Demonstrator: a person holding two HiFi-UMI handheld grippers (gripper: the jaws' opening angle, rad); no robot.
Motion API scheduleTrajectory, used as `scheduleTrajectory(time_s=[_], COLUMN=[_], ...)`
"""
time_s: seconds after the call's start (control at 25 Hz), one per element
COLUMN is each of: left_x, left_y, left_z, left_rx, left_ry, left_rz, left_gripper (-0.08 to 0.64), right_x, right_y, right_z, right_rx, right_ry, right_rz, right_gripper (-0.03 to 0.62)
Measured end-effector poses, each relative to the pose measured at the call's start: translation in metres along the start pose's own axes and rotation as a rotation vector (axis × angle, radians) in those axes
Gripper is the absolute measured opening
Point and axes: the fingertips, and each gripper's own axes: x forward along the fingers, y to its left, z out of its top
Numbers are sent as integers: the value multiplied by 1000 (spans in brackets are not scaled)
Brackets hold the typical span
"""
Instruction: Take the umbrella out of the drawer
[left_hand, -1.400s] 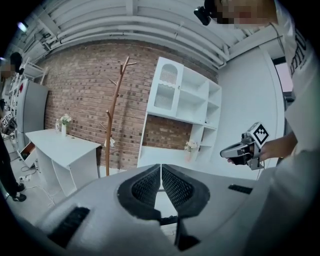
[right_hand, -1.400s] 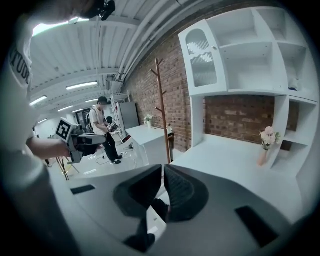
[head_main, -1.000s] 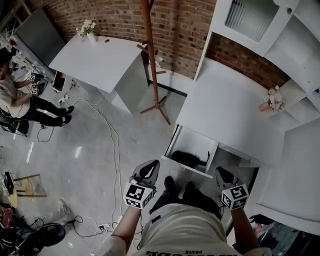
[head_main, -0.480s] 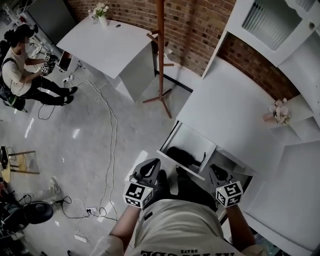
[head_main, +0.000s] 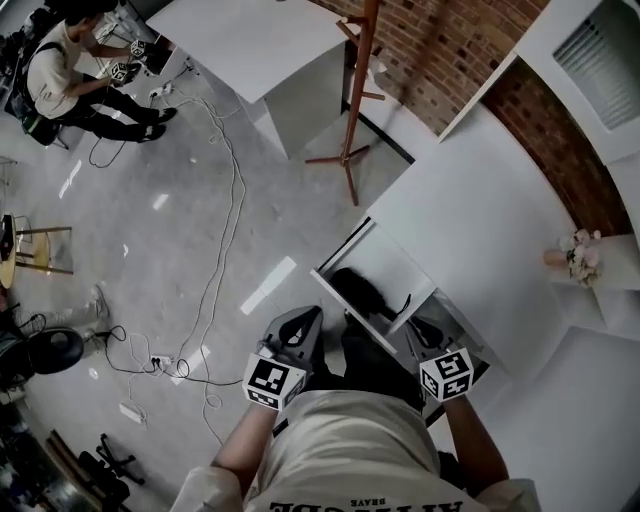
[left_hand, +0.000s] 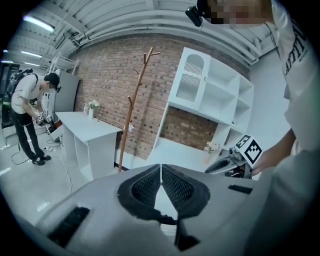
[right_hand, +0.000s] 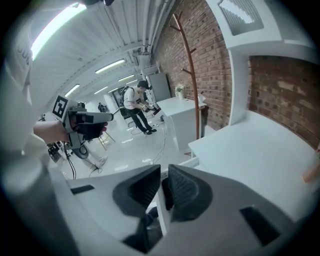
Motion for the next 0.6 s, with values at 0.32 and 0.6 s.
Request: scheduleTrajectory(time_s=[0.32,0.6], left_x=[-4,-2], left_y=[-15,-9], left_z=[-28,-44], left_rx=[-26,-61], left_ry=[35,58], left_rz=[51,119], left_gripper=[29,29], right_x=[36,75], right_y=[-3,-8], right_z=[-19,-35], right_rx=[-83,-155], right_ry=[103,181], right_rz=[139,235], right_gripper=[34,104])
